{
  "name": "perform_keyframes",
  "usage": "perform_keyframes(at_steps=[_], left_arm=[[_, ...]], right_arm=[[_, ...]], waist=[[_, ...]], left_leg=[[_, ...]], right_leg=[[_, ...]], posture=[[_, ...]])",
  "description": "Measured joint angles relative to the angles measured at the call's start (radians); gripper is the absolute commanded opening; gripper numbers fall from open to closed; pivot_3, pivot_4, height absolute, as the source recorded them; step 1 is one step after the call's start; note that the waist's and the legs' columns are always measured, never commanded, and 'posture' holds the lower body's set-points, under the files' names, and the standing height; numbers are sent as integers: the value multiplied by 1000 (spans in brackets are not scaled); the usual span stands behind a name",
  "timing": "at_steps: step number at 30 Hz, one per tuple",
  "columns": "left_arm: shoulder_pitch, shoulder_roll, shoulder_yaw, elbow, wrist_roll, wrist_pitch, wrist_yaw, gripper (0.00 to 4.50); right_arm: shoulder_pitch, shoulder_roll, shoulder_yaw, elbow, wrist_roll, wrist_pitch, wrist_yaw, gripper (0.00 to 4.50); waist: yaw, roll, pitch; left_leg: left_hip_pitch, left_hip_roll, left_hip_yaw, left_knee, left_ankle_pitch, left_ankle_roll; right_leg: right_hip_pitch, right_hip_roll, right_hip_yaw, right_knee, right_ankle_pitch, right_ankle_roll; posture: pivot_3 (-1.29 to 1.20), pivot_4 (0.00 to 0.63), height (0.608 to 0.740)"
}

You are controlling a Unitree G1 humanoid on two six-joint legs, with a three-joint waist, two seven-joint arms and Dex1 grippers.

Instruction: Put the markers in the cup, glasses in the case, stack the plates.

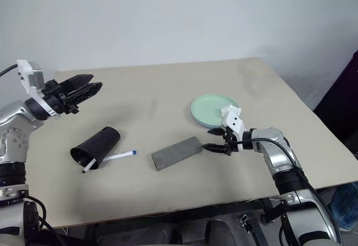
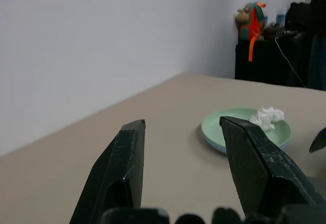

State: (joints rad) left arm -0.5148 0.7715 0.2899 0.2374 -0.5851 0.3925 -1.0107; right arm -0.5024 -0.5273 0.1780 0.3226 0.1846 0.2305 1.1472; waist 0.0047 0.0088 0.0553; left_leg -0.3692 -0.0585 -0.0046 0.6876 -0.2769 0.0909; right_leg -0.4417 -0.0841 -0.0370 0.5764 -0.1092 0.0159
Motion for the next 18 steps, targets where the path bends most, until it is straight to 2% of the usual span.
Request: perform_keyframes(at_steps=[5,12,15,18], left_arm=[[9,7,-14,8,28,-1,-34,2408],[81,93,-36,-3,41,30,-138,2408],[155,176,-67,-70,65,32,-219,2408],[172,198,-112,-104,93,23,-265,2408]], right_arm=[[3,3,0,0,0,0,-3,3386],[8,1,0,-1,0,0,-3,3386],[9,0,0,-2,0,1,-3,3386],[8,3,2,-2,0,1,-3,3386]], waist=[[0,0,0],[-3,0,0],[-6,0,0],[1,0,1]], left_leg=[[0,0,0,-3,0,0],[0,0,0,-5,0,0],[0,0,1,-6,0,0],[0,0,0,-5,0,0]], right_leg=[[-1,0,0,0,0,0],[-3,0,0,-1,0,0],[-3,0,0,-1,-1,-2],[-2,-1,0,-1,-1,-2]], posture=[[0,0,740],[0,0,740],[0,0,740],[0,0,740]])
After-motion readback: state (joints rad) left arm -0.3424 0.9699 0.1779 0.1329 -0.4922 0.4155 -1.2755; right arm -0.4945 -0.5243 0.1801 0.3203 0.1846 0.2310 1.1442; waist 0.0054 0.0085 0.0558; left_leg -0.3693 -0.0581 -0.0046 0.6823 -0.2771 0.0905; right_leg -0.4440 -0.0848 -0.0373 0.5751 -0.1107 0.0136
